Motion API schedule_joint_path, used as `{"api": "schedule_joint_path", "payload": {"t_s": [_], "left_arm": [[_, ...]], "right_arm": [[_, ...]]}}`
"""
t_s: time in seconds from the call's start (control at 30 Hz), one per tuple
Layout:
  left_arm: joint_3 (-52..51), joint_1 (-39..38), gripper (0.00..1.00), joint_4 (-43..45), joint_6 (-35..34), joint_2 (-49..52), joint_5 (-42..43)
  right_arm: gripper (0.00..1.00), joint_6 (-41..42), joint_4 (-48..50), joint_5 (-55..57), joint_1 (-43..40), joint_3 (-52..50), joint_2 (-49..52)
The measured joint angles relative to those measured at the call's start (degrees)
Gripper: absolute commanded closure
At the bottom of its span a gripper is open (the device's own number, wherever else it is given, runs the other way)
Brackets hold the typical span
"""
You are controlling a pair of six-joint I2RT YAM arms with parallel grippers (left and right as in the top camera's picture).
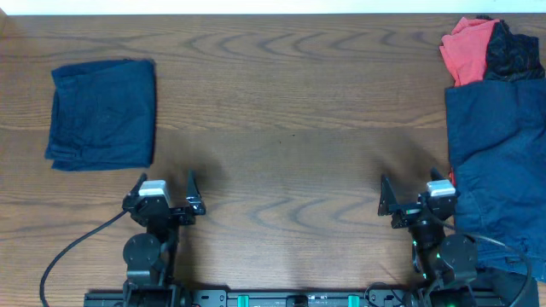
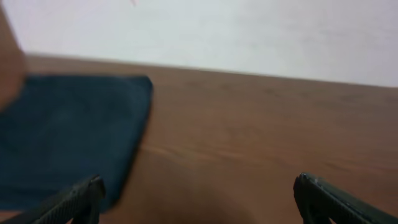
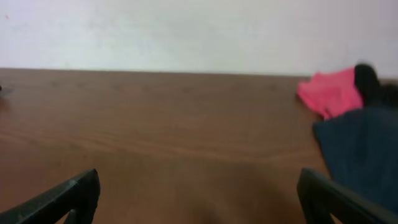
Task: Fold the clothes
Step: 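Reach the right gripper to the dark navy jeans on the right pile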
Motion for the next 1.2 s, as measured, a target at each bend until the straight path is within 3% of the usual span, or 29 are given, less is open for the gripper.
{"api": "schedule_joint_path", "payload": {"t_s": [0.13, 0.37, 0.67, 0.87, 1.07, 1.2], "left_arm": [[3.26, 0.02, 0.02, -7.96, -1.99, 4.59, 2.93], [15.37, 0.0, 0.02, -20.35, -3.45, 17.22, 4.85], [39.56, 0.0, 0.02, -39.71, -4.09, 34.25, 5.11], [42.69, 0.0, 0.02, -41.27, -4.09, 38.95, 5.14], [42.69, 0.0, 0.02, -41.77, -4.09, 39.91, 5.16], [42.69, 0.0, 0.02, -41.75, -4.07, 39.91, 5.33]], "right_arm": [[0.01, 1.36, -10.91, 3.58, 0.0, 5.31, 3.54], [0.01, 2.95, -19.89, 11.76, 0.0, 18.88, 15.87], [0.01, 4.02, -33.57, 17.73, -2.64, 36.94, 45.13], [0.01, 4.28, -29.59, 20.04, -3.5, 42.77, 58.36], [0.01, 11.15, -30.97, 27.65, -7.32, 42.88, 68.41], [0.12, 14.78, -31.28, 30.45, -10.84, 42.88, 75.17]]}}
